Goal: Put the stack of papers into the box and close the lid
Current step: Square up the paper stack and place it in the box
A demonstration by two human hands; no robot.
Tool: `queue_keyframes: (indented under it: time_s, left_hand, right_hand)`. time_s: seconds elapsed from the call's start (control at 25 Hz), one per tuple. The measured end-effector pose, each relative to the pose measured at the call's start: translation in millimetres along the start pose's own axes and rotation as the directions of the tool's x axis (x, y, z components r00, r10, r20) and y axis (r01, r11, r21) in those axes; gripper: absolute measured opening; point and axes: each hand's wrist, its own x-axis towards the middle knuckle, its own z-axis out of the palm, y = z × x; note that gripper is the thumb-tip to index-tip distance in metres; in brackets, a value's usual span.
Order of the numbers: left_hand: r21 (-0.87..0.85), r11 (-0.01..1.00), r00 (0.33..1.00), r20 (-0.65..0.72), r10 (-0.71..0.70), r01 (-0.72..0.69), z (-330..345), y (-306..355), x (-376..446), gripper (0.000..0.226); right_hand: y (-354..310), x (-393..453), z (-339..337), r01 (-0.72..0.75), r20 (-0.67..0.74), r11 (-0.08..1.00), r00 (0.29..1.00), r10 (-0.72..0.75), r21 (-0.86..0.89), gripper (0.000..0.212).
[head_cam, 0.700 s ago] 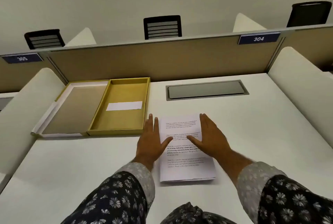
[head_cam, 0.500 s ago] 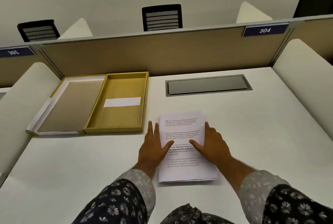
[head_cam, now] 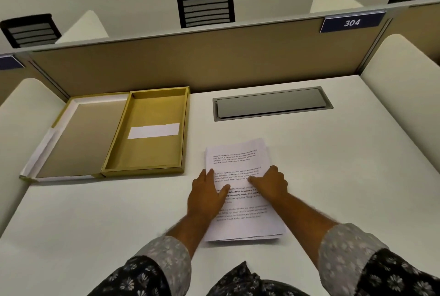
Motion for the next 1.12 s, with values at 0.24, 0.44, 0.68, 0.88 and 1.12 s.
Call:
queue_keyframes:
  time_s: [0.24, 0.44, 0.68, 0.88, 1.12]
  left_hand:
    - [-0.037, 0.999, 0.999, 0.044, 0.015, -0.013, -2.7, -4.6, 4.9, 0.090]
    - [-0.079, 0.997, 0.999, 0.047, 0.022, -0.018, -3.3, -10.0, 6.5, 0.090]
    - [-0.129, 0.991, 0.999, 0.035, 0.027, -0.022, -2.8, -15.2, 6.2, 0.091]
    - [-0.190, 0.982, 0.999, 0.038, 0.021, -0.014, 1.6, -22.8, 0.7, 0.095]
    - [-0.849, 0.470, 0.967, 0.167, -0.194, 0.241, -20.0, -11.7, -9.1, 0.087]
  right_hand:
    - [-11.4, -6.1, -3.3, 0.006, 0.033, 0.999, 0.999, -0.004, -0.041, 0.080]
    - [-9.9, -13.1, -20.2, 0.125, 0.196, 0.981, 0.968, -0.153, 0.150, 0.073]
    - [5.8, -12.3, -21.2, -0.043, 0.297, 0.854, 0.946, -0.133, 0.519, 0.067]
    - [12.9, -9.8, -15.6, -0.143, 0.340, 0.801, 0.937, -0.079, 0.581, 0.045]
    - [31.5, -62.9, -27.9, 0.186, 0.155, 0.746, 0.919, -0.362, 0.640, 0.039]
